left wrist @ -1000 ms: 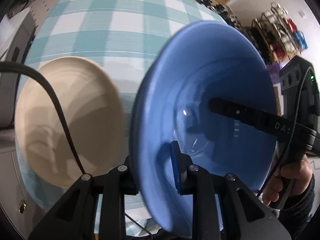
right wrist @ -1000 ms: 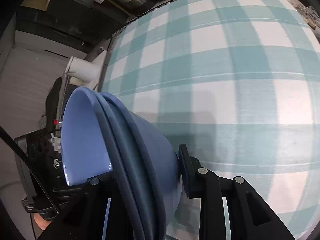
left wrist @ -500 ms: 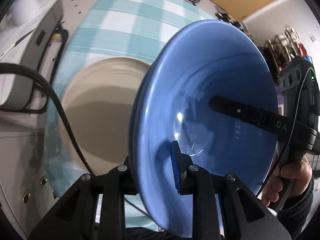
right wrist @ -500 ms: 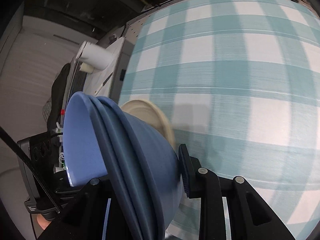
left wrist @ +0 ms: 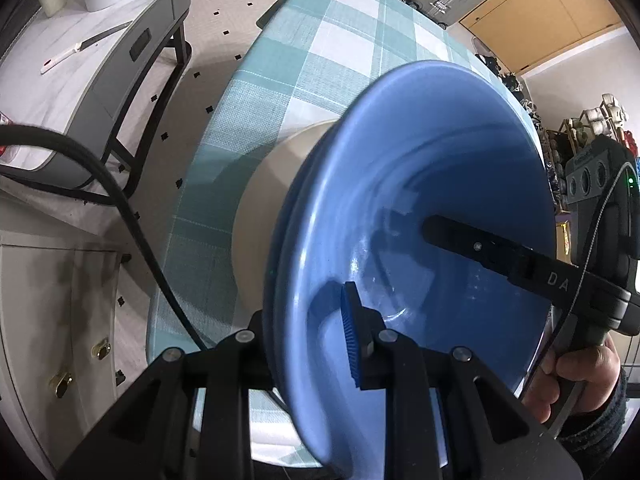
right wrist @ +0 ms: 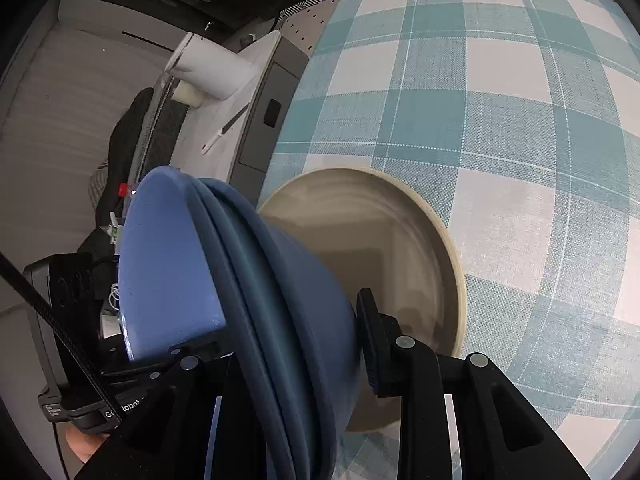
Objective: Organize plates and bowls
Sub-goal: 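Lower the blue bowl stack onto the cream plate stack with both tools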
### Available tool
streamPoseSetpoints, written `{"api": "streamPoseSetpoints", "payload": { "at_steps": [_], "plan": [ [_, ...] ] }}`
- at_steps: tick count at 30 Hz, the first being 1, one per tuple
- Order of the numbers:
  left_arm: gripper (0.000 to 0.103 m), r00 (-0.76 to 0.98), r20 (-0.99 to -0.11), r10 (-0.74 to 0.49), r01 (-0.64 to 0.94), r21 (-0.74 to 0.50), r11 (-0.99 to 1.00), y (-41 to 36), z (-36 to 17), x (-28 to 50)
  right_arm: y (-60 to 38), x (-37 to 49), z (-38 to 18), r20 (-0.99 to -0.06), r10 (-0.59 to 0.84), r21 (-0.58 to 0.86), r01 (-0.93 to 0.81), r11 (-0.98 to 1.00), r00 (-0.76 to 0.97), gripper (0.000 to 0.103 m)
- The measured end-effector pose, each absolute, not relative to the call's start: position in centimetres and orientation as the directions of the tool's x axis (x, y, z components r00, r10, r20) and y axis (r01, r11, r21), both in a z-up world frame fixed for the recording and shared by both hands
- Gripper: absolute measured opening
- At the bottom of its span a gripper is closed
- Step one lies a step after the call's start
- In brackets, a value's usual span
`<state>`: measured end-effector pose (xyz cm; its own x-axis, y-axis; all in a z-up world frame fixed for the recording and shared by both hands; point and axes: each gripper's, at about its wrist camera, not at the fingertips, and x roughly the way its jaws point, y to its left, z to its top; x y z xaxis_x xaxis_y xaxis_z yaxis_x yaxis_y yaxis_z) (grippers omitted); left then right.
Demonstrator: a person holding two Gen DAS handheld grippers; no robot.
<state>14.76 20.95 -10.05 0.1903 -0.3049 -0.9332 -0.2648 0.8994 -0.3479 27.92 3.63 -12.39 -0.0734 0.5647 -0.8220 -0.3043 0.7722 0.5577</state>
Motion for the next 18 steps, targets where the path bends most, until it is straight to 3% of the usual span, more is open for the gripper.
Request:
{"api": "streamPoseSetpoints", "payload": {
  "at_steps": [18],
  "plan": [
    [0.023,0.199,-0.938,-0.285,-0.278,-0.333,0.901,20.9,-11.1,15.5,3.9,28.1,-13.8,-0.848,0.53,0.502,-0.349,0.791,-0.019,0.024]
  ]
}}
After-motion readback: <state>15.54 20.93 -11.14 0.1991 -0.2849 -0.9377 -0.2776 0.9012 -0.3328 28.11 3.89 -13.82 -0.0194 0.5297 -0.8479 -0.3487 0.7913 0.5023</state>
